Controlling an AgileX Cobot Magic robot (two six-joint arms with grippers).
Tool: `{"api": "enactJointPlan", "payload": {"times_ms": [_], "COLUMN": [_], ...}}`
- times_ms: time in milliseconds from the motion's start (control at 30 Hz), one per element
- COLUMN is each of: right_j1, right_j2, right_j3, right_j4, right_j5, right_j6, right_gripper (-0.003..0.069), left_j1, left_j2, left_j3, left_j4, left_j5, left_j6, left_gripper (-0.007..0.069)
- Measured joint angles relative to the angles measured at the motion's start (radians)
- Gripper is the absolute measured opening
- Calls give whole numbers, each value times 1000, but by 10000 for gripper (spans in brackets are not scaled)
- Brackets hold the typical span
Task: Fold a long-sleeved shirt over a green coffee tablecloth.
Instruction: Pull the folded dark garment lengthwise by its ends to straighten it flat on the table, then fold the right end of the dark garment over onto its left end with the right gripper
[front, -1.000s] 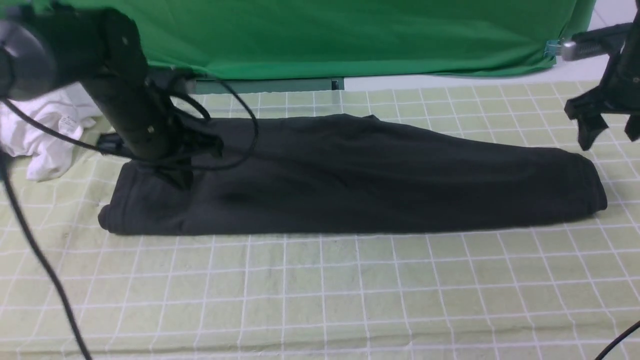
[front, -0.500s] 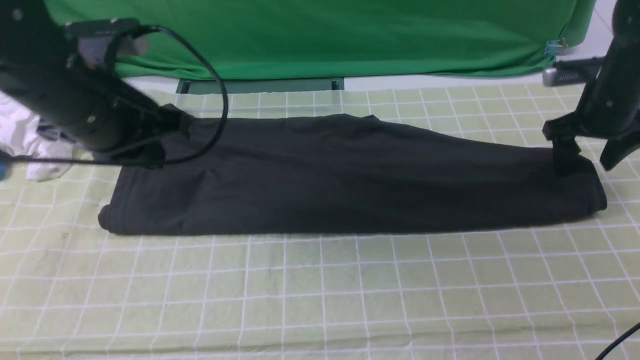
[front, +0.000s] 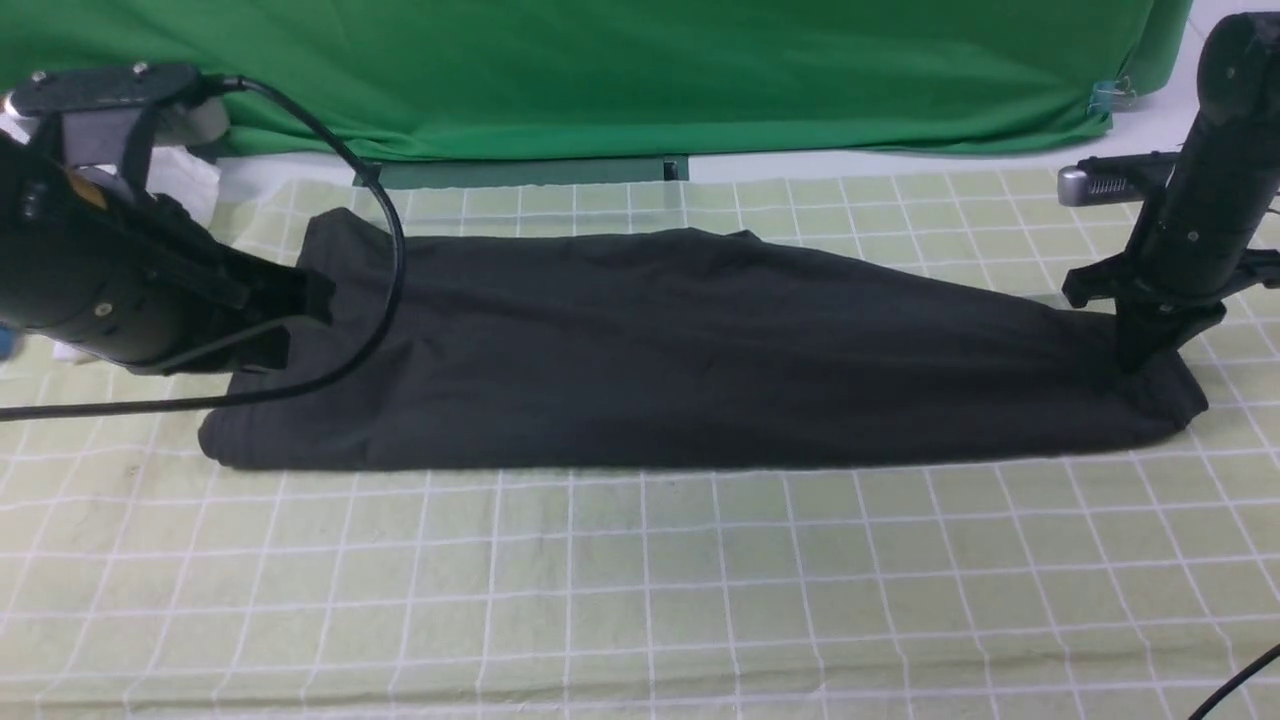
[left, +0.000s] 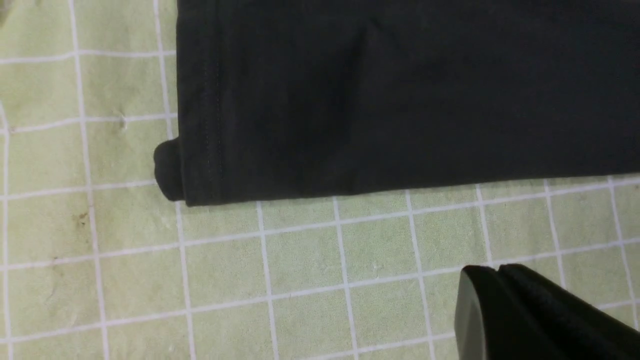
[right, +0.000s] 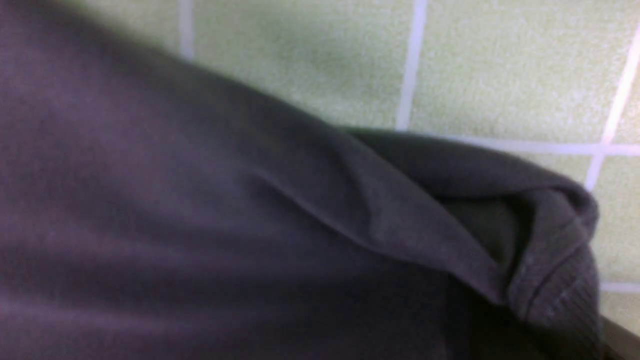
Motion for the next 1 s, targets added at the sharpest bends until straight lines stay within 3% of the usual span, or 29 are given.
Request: {"api": "enactJointPlan", "payload": {"times_ms": [333,467,667,1000], "right_j1": [-119,-117,-21,243], "right_j2": [-161,-197,-226,-225], "right_j3": [20,17,-21,-78], "right_j4": [-6,6,147,441], "right_j5": [-1,0,1,-18], "right_j6": [25,36,54,61], "right_gripper": [46,46,46,46], "left_j1": [0,0,0,0], "left_j2": [-92,-103,-103,-103], "left_j3": [0,0,0,1], "left_j4": [17,19,19,19], "left_j5": [43,46,56,47], "left_j6": [-6,-10,-24,-34], "left_gripper": [11,11,11,11]}}
